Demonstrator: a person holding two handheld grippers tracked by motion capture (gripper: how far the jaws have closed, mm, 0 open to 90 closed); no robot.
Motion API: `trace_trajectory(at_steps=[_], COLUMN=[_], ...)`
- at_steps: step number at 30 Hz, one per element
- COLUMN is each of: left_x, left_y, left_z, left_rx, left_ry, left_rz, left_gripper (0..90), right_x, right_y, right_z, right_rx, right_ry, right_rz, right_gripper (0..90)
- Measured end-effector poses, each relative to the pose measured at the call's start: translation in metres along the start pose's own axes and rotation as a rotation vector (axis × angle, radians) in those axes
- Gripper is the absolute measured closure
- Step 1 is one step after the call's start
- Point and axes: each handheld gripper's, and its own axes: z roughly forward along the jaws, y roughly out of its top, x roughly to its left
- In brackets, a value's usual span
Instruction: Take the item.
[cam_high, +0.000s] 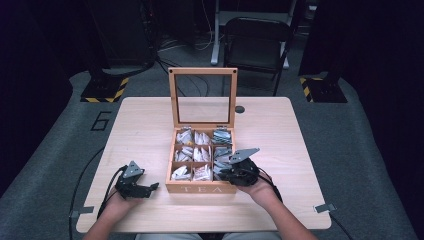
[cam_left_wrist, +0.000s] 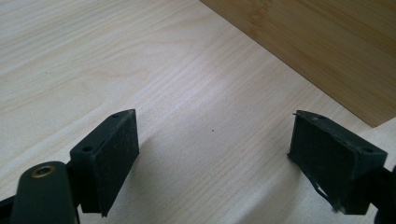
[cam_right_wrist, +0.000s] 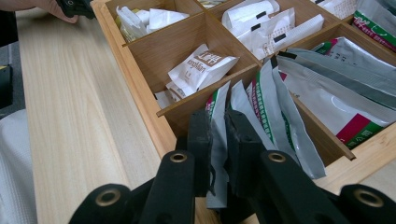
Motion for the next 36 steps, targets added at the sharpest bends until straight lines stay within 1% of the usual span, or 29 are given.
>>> trace_trajectory(at_steps=[2,4,7,8,10,11,13,19,23,24,26,29,30,31,32,36], left_x=[0.0005,0.0006,0.001,0.0011,0.001,0.001,0.0007,0.0008,0.0008,0.0008,0.0008,0.0007,0.0008,0.0008,0.0008,0.0008], left_y=[0.0005,0.0004,0.0006,0.0006,0.0005,0.0005,0.0004,0.0005,0.0004,0.0005,0.0005,0.0004,0.0004,0.0004,0.0004,0.0005], left_z=[-0.0009,-0.0008,-0.0006,-0.0006,-0.0006,-0.0007,-0.0008,-0.0008,-0.0008,-0.0008,-0.0008,-0.0008,-0.0008,-0.0008,-0.0008,-0.0008], left_rx=[0.012,0.011,0.006,0.006,0.006,0.007,0.01,0.01,0.01,0.01,0.01,0.01,0.01,0.01,0.01,0.01], left_ry=[-0.008,-0.008,-0.004,-0.004,-0.005,-0.005,-0.008,-0.007,-0.008,-0.008,-0.008,-0.008,-0.008,-0.008,-0.008,-0.008], left_rz=[0.003,0.003,0.009,0.01,0.008,0.008,0.005,0.007,0.006,0.006,0.006,0.005,0.005,0.006,0.006,0.006], left_gripper=[15.5,15.4,15.4,15.4,15.4,15.4,15.4,15.5,15.5,15.4,15.5,15.5,15.5,15.5,15.5,15.5], right_x=[-0.0008,-0.0001,0.0006,0.0019,0.0015,0.0017,0.0014,0.001,0.0018,0.0023,0.002,0.0023,0.0014,0.0024,0.0012,0.0006], right_y=[0.0005,0.0009,0.0015,0.0021,0.002,0.0018,0.0017,0.0018,0.0019,0.002,0.0018,0.0018,0.0018,0.0015,0.0013,0.0016], right_z=[-0.0007,-0.0017,-0.0028,-0.003,-0.0048,-0.0053,-0.0064,-0.0054,-0.0048,-0.0045,-0.0042,-0.0015,-0.0007,0.001,0.0015,0.0021], right_rx=[0.008,0.013,0.02,0.022,0.022,0.012,0.01,0.014,0.025,0.025,0.03,0.041,0.052,0.05,0.059,0.064], right_ry=[0.01,0.006,-0.002,-0.007,-0.003,-0.009,-0.006,0.006,-0.011,-0.027,-0.025,-0.013,-0.01,-0.013,-0.014,-0.007], right_rz=[-0.002,-0.003,-0.045,-0.042,-0.058,-0.061,-0.074,-0.072,-0.073,-0.07,-0.075,-0.069,-0.084,-0.072,-0.087,-0.089], right_gripper=[82.5,83.9,86.5,87.0,88.6,90.0,90.0,90.0,89.2,88.4,88.0,86.6,86.3,86.0,85.9,87.7])
